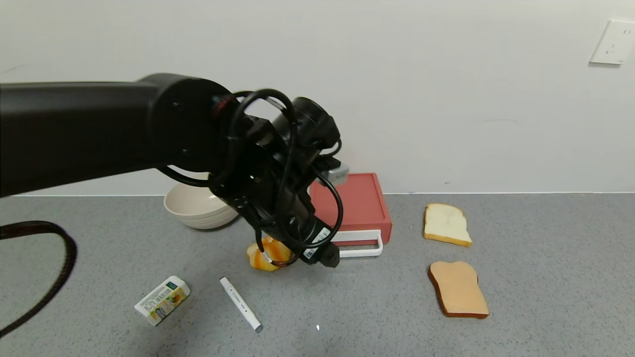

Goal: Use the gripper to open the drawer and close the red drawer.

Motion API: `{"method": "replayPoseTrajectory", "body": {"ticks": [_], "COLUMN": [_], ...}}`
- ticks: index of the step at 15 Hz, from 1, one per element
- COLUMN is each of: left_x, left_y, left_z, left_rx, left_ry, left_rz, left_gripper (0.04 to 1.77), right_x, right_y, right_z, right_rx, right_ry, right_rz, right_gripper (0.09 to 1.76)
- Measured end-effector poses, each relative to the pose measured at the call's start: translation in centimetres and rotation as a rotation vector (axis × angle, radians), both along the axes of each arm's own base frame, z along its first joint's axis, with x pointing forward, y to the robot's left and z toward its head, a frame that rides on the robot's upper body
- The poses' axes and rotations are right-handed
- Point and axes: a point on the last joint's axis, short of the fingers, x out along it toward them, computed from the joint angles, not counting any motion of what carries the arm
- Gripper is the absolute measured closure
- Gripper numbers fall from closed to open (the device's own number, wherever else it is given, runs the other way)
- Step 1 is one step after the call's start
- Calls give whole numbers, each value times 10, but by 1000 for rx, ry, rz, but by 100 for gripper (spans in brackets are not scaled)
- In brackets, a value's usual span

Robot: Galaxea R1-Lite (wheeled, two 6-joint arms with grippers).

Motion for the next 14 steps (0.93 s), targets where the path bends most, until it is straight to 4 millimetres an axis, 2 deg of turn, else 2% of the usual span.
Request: {"method": "replayPoseTrajectory", "body": {"ticks": [3,5,11,14], "left_x": [-24,-41,-104,-144], "left_y": [34,58,125,156], "left_z": [30,42,54,50], "left_rx": [-89,-145,-347,-416], "left_ry": [-53,-109,-376,-484], "left_rz": [95,133,216,253], "left_gripper": [8,8,8,8], "right_x": [0,0,0,0], "right_y": [0,0,0,0], "right_z": [0,0,0,0], "right_rx": [0,0,0,0], "right_ry": [-1,-1,-1,-1], "right_rz": [0,-1,0,-1], "right_gripper": [14,14,14,14]}}
